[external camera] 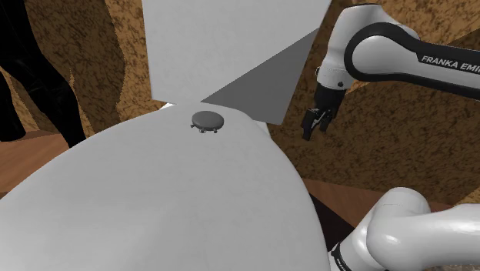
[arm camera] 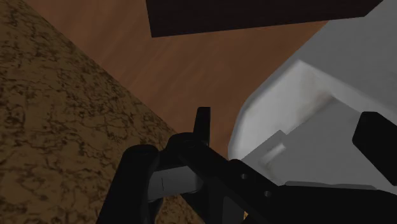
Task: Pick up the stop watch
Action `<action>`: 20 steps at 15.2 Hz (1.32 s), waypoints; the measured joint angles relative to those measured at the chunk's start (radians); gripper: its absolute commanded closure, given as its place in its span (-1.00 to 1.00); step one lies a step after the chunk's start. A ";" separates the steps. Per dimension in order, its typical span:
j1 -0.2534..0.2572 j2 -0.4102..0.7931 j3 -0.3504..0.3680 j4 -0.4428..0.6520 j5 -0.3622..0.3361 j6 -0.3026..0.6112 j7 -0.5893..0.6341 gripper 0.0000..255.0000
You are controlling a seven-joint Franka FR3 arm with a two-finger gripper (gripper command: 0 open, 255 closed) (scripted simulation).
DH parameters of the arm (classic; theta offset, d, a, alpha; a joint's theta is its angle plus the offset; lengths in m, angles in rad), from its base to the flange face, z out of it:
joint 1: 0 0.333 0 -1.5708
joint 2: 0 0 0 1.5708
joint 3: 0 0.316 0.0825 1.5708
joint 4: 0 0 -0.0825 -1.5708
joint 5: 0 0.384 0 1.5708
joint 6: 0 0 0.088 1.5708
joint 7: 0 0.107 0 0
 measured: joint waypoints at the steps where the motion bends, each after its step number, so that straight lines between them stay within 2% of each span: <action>1: 0.000 0.000 0.000 0.000 0.000 0.000 0.000 -1.00; 6: 0.024 0.025 0.081 0.035 0.076 0.009 0.119 -1.00; 8: 0.030 0.053 0.105 0.073 0.104 -0.029 0.219 -1.00; 12: 0.065 0.119 0.187 0.144 0.163 0.029 0.305 -1.00; 20: 0.078 0.272 0.330 0.319 0.226 0.074 0.531 -1.00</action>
